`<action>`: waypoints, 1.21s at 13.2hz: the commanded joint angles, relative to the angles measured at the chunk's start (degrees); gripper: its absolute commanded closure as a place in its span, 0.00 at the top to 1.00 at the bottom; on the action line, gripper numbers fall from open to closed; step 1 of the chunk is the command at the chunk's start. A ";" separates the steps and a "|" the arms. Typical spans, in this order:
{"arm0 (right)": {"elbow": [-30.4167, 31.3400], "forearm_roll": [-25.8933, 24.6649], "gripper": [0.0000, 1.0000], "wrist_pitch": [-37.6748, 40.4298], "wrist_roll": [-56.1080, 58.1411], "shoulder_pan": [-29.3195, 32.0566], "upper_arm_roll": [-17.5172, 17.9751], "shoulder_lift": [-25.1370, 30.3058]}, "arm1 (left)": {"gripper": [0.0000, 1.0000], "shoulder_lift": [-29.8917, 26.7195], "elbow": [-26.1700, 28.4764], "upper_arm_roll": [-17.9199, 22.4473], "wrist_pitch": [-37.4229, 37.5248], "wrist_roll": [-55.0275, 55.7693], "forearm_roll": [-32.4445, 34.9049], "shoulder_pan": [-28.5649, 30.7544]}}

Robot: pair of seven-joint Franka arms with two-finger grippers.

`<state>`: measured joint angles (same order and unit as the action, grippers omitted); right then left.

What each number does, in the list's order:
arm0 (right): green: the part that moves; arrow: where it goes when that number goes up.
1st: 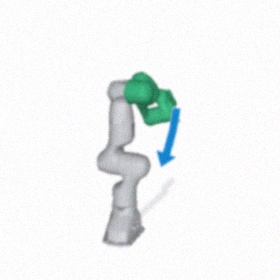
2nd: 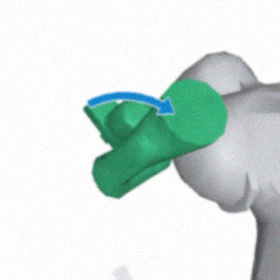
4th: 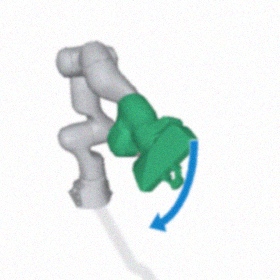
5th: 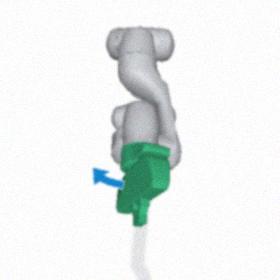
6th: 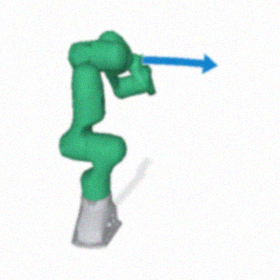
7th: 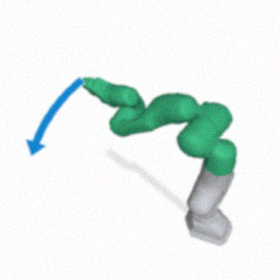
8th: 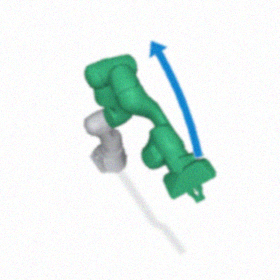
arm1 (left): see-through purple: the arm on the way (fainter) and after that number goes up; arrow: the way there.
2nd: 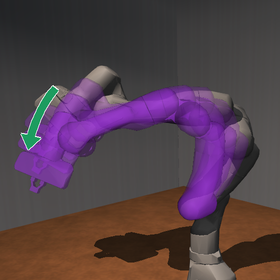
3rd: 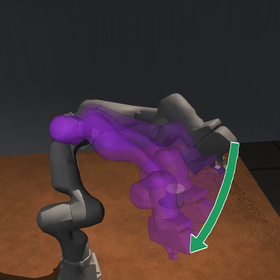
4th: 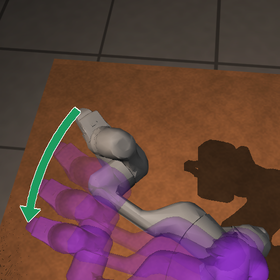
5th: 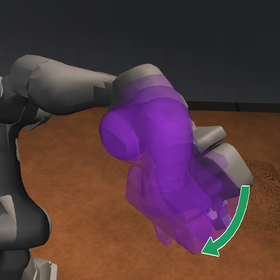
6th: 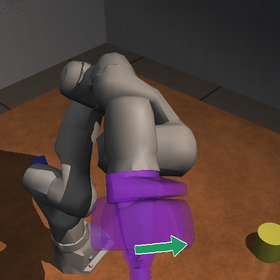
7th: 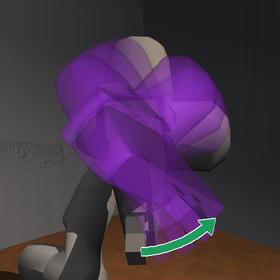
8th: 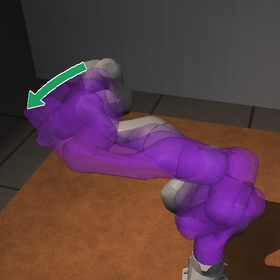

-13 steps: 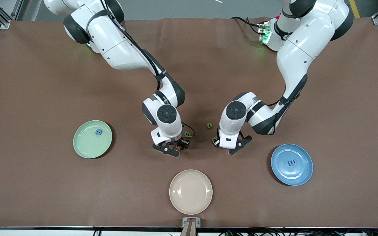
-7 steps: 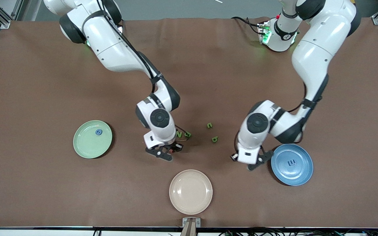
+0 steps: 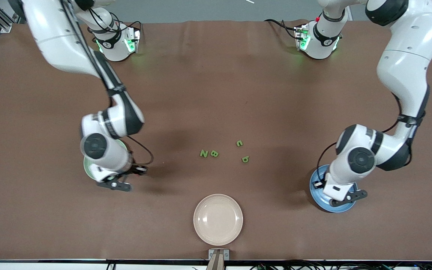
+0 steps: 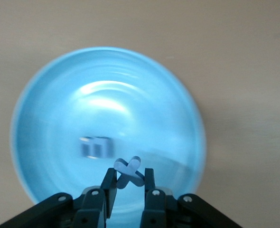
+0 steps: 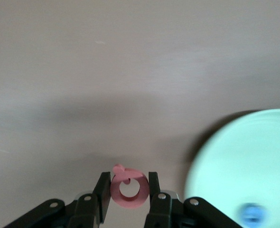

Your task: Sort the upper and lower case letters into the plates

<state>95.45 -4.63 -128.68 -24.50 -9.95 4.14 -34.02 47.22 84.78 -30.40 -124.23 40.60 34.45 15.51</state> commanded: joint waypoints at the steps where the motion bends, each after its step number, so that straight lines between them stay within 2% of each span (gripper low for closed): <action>1: 13.16 1.20 0.00 -1.67 8.57 5.54 1.92 9.31 | 0.39 -2.57 4.35 -1.06 0.39 -6.40 -0.44 4.26; 2: 15.36 1.20 0.00 -2.10 11.03 7.73 1.92 10.54 | 0.80 -2.57 4.26 -1.06 0.30 -5.45 -0.44 4.17; 3: 16.86 1.20 0.00 -2.54 14.54 9.93 1.92 11.25 | 1.00 -2.65 4.26 -1.32 0.39 -5.09 -0.44 4.00; 7: 24.94 1.20 0.00 -11.22 24.05 16.62 2.01 11.61 | 1.00 -2.57 4.34 -8.25 0.57 4.54 -0.44 3.39; 9: 27.50 1.37 0.00 -15.10 24.15 16.80 2.01 11.43 | 1.00 -1.96 4.35 -10.54 0.74 12.80 -0.44 0.24; 11: 27.51 3.21 0.02 -15.38 24.15 15.32 2.01 11.17 | 1.00 -1.52 4.08 -10.55 0.74 20.97 -0.44 -5.47; 12: 27.42 3.31 0.11 -15.29 24.15 14.70 2.01 11.00 | 1.00 -0.82 3.73 -10.47 0.74 24.49 -0.44 -8.19; 13: 27.16 3.22 0.62 -15.03 24.24 14.61 2.01 10.91 | 0.99 -0.03 2.69 -10.38 0.66 26.96 -0.52 -10.48; 14: 26.81 3.22 0.99 -14.68 24.15 14.61 2.01 10.99 | 0.98 0.68 1.54 -10.12 0.66 28.21 -0.78 -13.03; 16: 24.97 3.22 1.00 -14.06 23.28 13.65 2.01 11.08 | 0.98 2.26 0.31 -9.59 0.39 33.90 -0.79 -16.73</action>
<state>120.66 -2.68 -143.40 -1.20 4.35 6.07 -24.58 47.57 87.83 -40.89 -124.11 71.20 34.42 1.26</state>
